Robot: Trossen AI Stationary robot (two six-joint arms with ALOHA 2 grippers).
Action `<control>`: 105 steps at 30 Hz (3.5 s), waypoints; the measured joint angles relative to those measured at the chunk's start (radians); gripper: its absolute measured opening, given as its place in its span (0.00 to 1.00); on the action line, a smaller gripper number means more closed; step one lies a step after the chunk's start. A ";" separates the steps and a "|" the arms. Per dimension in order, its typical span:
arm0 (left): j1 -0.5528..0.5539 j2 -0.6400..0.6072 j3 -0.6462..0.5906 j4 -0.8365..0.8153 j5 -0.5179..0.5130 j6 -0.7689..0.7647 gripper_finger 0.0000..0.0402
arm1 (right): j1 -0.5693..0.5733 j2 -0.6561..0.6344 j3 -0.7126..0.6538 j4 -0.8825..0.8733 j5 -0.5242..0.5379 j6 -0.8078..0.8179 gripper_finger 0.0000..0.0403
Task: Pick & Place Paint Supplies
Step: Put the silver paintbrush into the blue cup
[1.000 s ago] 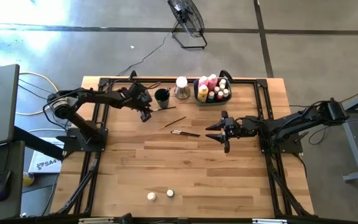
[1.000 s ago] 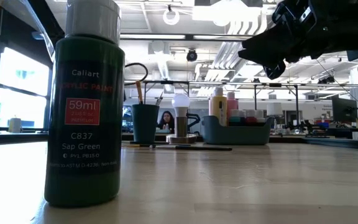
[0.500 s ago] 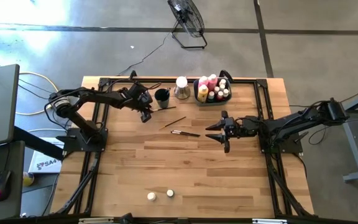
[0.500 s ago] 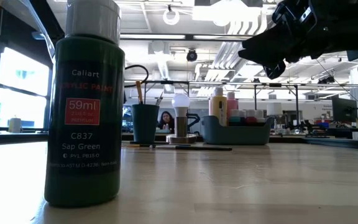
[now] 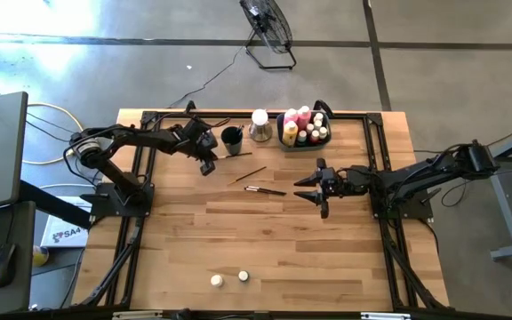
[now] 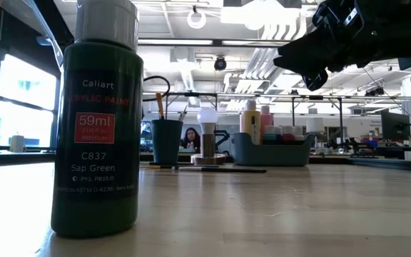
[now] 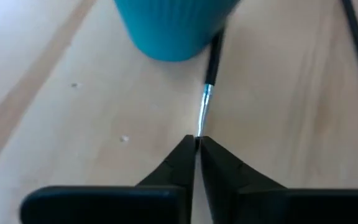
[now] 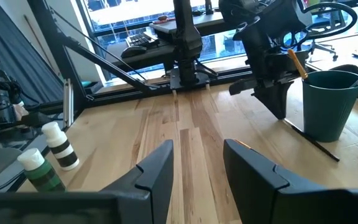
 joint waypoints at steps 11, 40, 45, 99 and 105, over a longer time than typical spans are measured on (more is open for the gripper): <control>-0.008 -0.002 0.002 -0.126 0.131 0.022 0.00 | 0.000 0.000 0.000 0.000 0.000 0.003 0.33; -0.238 -0.187 -0.005 -0.146 0.066 0.043 0.00 | 0.000 0.000 0.000 0.000 -0.006 0.014 0.33; -0.238 -0.237 -0.004 -0.175 0.089 0.041 0.00 | 0.000 0.000 0.000 0.000 -0.008 0.014 0.33; -0.656 -0.327 0.309 -0.500 -0.259 -0.433 0.00 | 0.228 0.593 0.618 -0.283 0.705 -0.752 0.42; -0.656 -0.327 0.309 -0.500 -0.259 -0.433 0.00 | 0.194 0.593 0.618 -0.295 0.655 -0.749 0.42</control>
